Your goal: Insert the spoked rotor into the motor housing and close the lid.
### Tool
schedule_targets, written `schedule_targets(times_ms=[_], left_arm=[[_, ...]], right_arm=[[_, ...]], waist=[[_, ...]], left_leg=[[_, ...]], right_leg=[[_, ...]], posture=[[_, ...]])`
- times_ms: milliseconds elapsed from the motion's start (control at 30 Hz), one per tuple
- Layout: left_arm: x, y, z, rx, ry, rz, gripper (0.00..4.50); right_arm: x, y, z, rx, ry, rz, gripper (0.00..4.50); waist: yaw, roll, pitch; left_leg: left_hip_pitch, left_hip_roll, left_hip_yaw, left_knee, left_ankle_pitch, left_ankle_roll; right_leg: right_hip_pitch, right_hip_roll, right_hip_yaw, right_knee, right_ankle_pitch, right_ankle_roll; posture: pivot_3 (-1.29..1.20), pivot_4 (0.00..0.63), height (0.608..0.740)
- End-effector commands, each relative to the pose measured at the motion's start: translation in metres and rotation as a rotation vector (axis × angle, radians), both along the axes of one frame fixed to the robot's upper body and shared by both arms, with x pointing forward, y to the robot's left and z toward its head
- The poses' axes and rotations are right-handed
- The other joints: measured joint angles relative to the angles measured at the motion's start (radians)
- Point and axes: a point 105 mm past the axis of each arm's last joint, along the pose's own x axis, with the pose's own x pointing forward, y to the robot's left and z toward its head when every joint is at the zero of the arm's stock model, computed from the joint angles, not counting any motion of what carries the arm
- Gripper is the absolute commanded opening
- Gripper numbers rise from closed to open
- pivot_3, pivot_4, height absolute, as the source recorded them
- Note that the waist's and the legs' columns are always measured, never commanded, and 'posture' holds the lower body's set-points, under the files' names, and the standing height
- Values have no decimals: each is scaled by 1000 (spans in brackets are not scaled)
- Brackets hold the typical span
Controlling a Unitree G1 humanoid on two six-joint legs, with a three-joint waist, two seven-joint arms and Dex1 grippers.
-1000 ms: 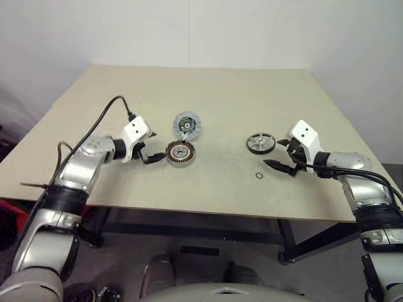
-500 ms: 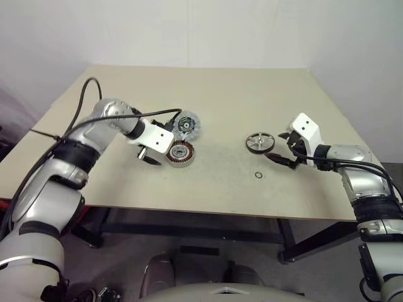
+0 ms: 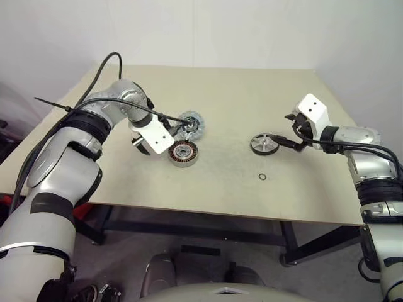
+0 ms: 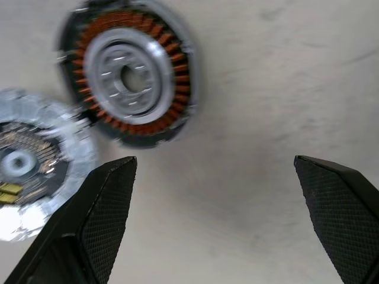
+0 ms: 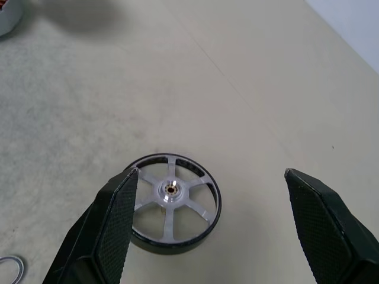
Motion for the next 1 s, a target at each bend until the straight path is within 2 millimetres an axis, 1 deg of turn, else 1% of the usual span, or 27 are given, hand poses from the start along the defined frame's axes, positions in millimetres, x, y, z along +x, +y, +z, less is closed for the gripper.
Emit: schedule_targets(times_ms=[33, 233, 367, 533, 600, 1000], left_arm=[[-1, -2, -7, 38, 5, -30, 4500], [2, -14, -15, 39, -6, -39, 4500], [7, -24, -14, 50, -39, -50, 4500], [12, -45, -12, 22, -78, -72, 4500], [13, -50, -12, 18, -86, -76, 4500], [12, -45, -23, 57, -70, -76, 4500]], right_arm=[[4, 2, 15, 13, -71, 0, 4464], [4, 5, 16, 26, -88, -1, 4464], [4, 6, 19, 27, -94, 2, 4464], [4, 6, 20, 23, -97, 10, 4464], [4, 6, 21, 22, -99, 10, 4464], [5, 3, 26, 34, -123, -9, 4464]], waist=[[7, 0, 0], [15, 0, 0], [16, 0, 0], [15, 0, 0], [16, -1, 0], [15, -1, 0]], left_leg=[[0, 0, 0, 0, 0, 0], [0, 0, 0, 1, 0, 0], [0, 0, 0, 2, 0, 0], [0, 0, 0, 2, 0, 0], [0, 0, 0, 2, 0, 0], [0, 0, 0, 2, 0, 1]], right_leg=[[0, 0, 0, 0, 0, 0], [0, 0, 0, 1, 0, 0], [0, -1, 0, 1, 0, 0], [0, -1, 0, 1, 0, 0], [0, -1, 0, 1, 0, 0], [0, -1, 0, 1, 0, 0]], posture=[[0, 0, 740], [0, 0, 740], [0, 0, 740], [0, 0, 740], [0, 0, 740], [0, 0, 740]])
